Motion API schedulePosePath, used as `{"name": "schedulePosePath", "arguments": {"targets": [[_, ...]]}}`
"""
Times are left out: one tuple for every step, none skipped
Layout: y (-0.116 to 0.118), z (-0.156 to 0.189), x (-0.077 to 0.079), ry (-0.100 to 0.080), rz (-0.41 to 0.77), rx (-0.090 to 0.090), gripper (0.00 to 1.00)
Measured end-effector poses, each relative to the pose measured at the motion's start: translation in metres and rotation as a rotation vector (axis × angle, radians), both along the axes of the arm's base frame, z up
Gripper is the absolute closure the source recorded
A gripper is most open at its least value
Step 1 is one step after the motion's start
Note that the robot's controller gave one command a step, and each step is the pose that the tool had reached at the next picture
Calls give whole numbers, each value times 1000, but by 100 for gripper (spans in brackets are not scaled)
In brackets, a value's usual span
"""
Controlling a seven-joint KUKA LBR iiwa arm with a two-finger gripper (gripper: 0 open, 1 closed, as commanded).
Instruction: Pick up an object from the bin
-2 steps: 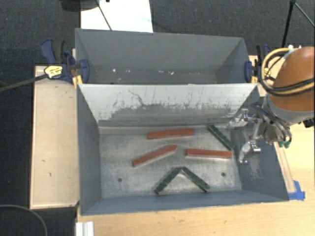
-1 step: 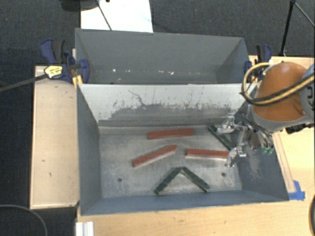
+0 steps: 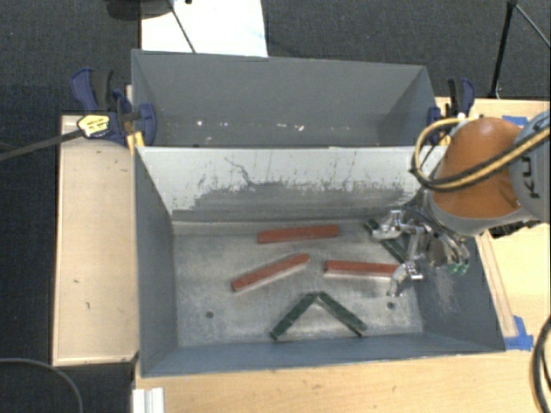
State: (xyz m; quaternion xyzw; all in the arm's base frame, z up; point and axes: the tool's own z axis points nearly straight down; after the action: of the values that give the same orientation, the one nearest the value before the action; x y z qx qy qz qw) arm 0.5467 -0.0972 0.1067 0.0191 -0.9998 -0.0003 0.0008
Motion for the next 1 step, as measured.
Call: {"name": "schedulePosePath", "arguments": {"targets": [[18, 29, 15, -8, 41, -1, 0]]}}
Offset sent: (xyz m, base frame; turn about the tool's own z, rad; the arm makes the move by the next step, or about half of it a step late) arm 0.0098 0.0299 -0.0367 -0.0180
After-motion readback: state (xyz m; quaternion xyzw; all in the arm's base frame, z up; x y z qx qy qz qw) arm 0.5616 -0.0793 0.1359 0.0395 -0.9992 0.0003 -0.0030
